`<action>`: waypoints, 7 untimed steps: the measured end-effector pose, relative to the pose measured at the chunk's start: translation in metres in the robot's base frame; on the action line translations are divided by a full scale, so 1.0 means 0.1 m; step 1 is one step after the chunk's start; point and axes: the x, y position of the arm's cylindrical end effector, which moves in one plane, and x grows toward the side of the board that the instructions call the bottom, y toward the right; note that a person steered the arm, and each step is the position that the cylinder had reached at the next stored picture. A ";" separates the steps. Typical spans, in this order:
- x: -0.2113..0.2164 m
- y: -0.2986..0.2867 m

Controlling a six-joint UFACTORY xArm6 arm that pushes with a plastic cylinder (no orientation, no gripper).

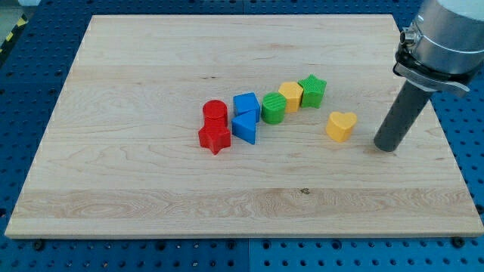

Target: Slide yellow heart a bit up and left

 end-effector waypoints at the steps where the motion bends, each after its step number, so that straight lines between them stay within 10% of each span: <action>1: -0.01 -0.25; 4: -0.01 -1.03; 7: 0.61 -0.63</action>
